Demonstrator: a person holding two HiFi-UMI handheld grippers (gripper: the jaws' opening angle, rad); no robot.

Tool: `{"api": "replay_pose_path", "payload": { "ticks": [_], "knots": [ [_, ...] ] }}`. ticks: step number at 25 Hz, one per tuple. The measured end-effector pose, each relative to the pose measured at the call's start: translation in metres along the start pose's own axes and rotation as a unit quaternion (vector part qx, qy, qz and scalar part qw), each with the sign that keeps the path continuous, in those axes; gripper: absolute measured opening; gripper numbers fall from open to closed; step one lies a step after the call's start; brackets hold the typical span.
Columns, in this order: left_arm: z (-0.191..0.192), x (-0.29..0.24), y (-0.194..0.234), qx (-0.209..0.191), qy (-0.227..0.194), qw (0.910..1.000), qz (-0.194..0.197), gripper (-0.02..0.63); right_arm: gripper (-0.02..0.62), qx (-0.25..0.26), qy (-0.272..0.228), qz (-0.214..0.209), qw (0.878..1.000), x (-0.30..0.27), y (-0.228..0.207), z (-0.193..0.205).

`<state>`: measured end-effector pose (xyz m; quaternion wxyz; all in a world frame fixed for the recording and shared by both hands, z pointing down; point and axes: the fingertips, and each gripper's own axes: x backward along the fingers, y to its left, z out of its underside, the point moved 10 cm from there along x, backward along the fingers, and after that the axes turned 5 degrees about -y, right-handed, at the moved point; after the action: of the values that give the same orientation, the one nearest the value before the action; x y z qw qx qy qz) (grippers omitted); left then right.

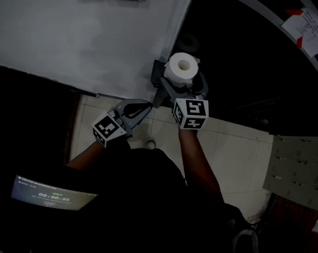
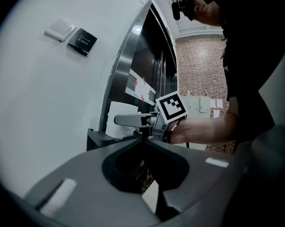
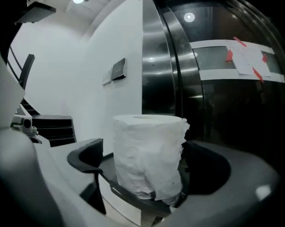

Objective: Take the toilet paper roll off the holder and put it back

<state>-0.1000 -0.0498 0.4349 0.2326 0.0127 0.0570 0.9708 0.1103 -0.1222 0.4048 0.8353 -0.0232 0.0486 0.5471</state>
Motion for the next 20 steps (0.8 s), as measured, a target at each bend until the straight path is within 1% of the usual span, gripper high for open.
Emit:
{"api": "replay_pose_path", "payload": {
  "ticks": [2, 6, 9, 12, 16, 18, 19, 20],
  "knots": [
    [-0.001, 0.000, 0.001, 0.000, 0.000, 1.0000, -0.003, 0.003, 0.540, 0.017, 0.013, 0.007, 1.000, -0.001, 0.004, -0.003],
    [0.001, 0.004, 0.002, 0.003, 0.000, 1.0000, -0.008, 0.003, 0.540, 0.033, 0.010, 0.023, 0.999, -0.001, 0.006, -0.012],
    [0.002, 0.005, 0.002, 0.003, 0.001, 0.9999, -0.011, 0.003, 0.540, 0.026, 0.014, 0.020, 0.999, -0.010, 0.002, -0.014],
    [0.003, 0.005, 0.002, 0.003, 0.001, 1.0000, -0.009, 0.003, 0.540, 0.019, 0.007, 0.017, 1.000, -0.018, 0.000, -0.013],
    [0.003, 0.006, 0.002, 0.003, 0.000, 1.0000, -0.009, 0.003, 0.536, 0.019, -0.008, 0.029, 0.999, -0.022, -0.004, -0.012],
    [0.003, 0.007, 0.002, 0.004, -0.001, 0.9999, -0.011, 0.003, 0.513, 0.020, -0.011, 0.036, 0.999, -0.022, -0.006, -0.012],
    [0.003, 0.007, 0.003, 0.003, 0.000, 0.9999, -0.012, 0.003, 0.485, 0.020, -0.011, 0.036, 0.999, -0.021, -0.006, -0.012],
    [0.003, 0.008, 0.003, 0.003, 0.000, 0.9999, -0.012, 0.003, 0.479, 0.019, -0.011, 0.034, 0.999, -0.022, -0.007, -0.012]
  ]
}}
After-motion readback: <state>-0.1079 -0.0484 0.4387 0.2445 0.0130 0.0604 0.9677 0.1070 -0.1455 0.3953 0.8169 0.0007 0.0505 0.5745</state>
